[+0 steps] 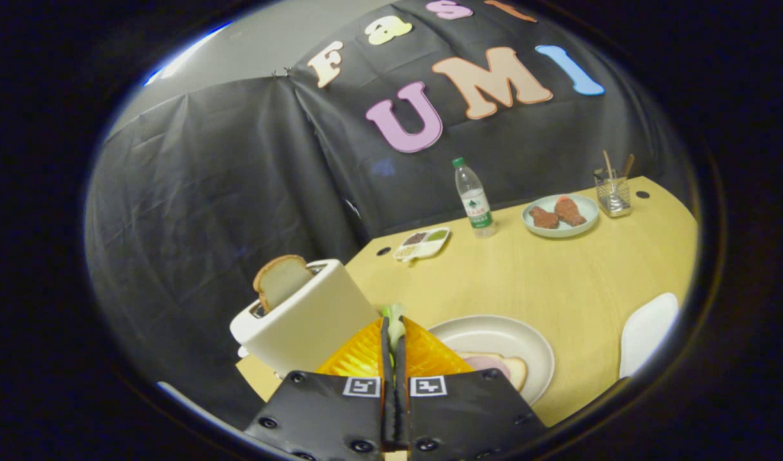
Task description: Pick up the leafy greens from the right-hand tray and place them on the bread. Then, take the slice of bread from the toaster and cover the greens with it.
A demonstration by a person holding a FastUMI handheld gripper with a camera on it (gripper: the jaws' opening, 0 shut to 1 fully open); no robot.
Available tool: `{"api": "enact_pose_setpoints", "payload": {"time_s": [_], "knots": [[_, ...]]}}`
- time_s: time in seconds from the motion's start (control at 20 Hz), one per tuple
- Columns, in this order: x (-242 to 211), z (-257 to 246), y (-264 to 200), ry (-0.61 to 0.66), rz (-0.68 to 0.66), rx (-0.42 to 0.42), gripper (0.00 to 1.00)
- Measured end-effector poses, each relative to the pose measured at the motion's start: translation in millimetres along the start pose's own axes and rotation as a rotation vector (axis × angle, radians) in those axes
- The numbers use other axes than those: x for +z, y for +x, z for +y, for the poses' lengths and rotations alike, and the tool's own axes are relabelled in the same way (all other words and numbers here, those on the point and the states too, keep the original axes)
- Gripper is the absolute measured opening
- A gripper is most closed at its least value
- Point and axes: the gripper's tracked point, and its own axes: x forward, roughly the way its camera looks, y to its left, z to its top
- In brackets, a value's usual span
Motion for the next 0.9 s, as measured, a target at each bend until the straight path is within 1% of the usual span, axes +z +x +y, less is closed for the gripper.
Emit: {"api": "enact_pose_setpoints", "payload": {"time_s": [0.15,0.35,0.45,0.6,0.75,0.9], "knots": [[-7,-27,3,-0.054,0.019,-0.098,0.03],[-21,-57,-1,-0.124,0.07,-0.195,0.04],[-30,-68,0,-0.14,0.095,-0.22,0.04],[-41,-85,0,-0.161,0.126,-0.256,0.07],[-45,-104,-2,-0.229,0.138,-0.302,0.11],[-46,-110,-3,-0.249,0.141,-0.317,0.38]]}}
